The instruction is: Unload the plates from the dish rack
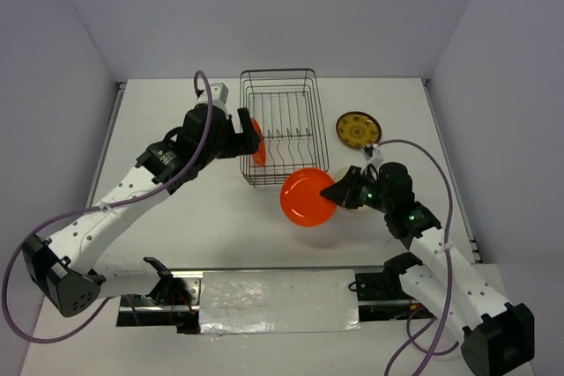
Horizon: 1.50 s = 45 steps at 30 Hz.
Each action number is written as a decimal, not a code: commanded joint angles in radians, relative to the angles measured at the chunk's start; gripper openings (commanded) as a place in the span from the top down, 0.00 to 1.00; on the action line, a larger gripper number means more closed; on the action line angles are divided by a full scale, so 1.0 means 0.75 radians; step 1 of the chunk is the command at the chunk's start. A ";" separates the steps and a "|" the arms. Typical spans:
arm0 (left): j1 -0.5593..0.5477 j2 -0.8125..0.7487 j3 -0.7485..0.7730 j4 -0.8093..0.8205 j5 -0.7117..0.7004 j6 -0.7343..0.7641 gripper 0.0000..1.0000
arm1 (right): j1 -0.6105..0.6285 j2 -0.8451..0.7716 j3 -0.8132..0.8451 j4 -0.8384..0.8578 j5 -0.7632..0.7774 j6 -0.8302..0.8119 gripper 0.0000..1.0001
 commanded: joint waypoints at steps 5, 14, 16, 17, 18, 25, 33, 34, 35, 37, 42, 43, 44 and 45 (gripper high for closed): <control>0.053 -0.003 0.036 -0.196 -0.377 0.032 0.02 | 0.005 -0.010 -0.281 0.138 -0.029 0.057 1.00; 0.062 0.172 0.151 -0.213 -0.308 0.067 0.09 | 0.069 0.397 -0.341 0.370 0.036 0.065 0.68; 0.062 0.193 0.163 -0.219 -0.312 0.075 0.09 | 0.152 0.449 -0.302 0.258 0.139 0.033 0.49; 0.064 0.203 0.171 -0.227 -0.314 0.079 0.09 | 0.193 0.449 -0.247 0.203 0.199 0.018 0.45; 0.062 0.225 0.189 -0.235 -0.326 0.085 0.09 | 0.230 0.443 -0.218 0.125 0.266 0.006 0.42; 0.064 0.387 0.312 -0.325 -0.373 0.132 0.22 | 0.418 0.146 0.033 -0.550 0.919 0.130 0.02; 0.060 0.688 0.562 -0.427 -0.422 0.157 0.33 | 0.429 -0.095 0.197 -0.753 1.030 0.108 0.01; 0.060 0.751 0.623 -0.442 -0.446 0.155 0.34 | 0.431 -0.095 0.199 -0.757 1.024 0.108 0.01; 0.058 0.782 0.658 -0.472 -0.457 0.149 0.36 | 0.431 -0.089 0.199 -0.761 1.018 0.108 0.01; 0.060 0.873 0.743 -0.511 -0.496 0.145 0.37 | 0.433 -0.083 0.185 -0.751 1.016 0.110 0.01; 0.062 1.019 0.844 -0.532 -0.528 0.147 0.47 | 0.437 -0.089 0.150 -0.733 1.001 0.112 0.01; 0.060 1.066 0.879 -0.544 -0.533 0.145 0.51 | 0.437 -0.087 0.150 -0.733 1.001 0.110 0.01; 0.060 1.087 0.893 -0.554 -0.549 0.135 0.62 | 0.437 -0.091 0.154 -0.737 1.003 0.110 0.01; 0.062 1.103 0.915 -0.581 -0.563 0.126 0.69 | 0.441 -0.091 0.156 -0.739 1.009 0.110 0.01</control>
